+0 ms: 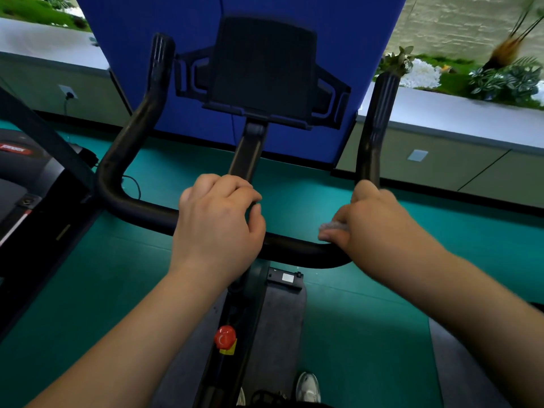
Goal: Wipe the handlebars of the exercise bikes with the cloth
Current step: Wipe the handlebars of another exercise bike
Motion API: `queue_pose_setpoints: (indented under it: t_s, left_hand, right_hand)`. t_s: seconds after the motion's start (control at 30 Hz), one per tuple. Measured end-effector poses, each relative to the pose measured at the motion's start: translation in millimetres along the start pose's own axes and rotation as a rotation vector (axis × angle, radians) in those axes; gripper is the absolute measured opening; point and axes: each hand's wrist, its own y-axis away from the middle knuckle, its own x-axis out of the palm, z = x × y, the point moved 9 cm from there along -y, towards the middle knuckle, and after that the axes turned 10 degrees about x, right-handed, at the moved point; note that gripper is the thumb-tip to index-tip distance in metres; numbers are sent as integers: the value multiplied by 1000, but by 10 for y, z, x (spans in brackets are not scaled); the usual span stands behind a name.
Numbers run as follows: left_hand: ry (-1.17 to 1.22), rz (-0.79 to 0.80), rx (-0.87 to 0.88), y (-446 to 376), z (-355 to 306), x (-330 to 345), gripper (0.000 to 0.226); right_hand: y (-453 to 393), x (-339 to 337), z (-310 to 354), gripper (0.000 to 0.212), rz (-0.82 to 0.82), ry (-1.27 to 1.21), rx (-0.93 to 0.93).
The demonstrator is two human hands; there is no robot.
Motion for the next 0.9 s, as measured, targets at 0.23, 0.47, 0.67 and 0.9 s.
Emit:
queue_pose_setpoints:
  t_s: [0.23, 0.47, 0.67, 0.9]
  left_hand:
    - [-13, -21, 8, 6, -7, 0, 20]
    - [35, -46, 5, 17, 26, -17, 21]
    - [49, -22, 2, 31, 12, -12, 17]
    - [52, 0, 95, 6, -238, 57, 19]
  right_hand:
    - [270, -13, 441, 32, -64, -271, -29]
    - [395, -9, 686, 24, -346, -351, -176]
    - [450, -56, -92, 22, -503, -369, -57]
    - [498, -50, -594, 34, -565, -538, 22]
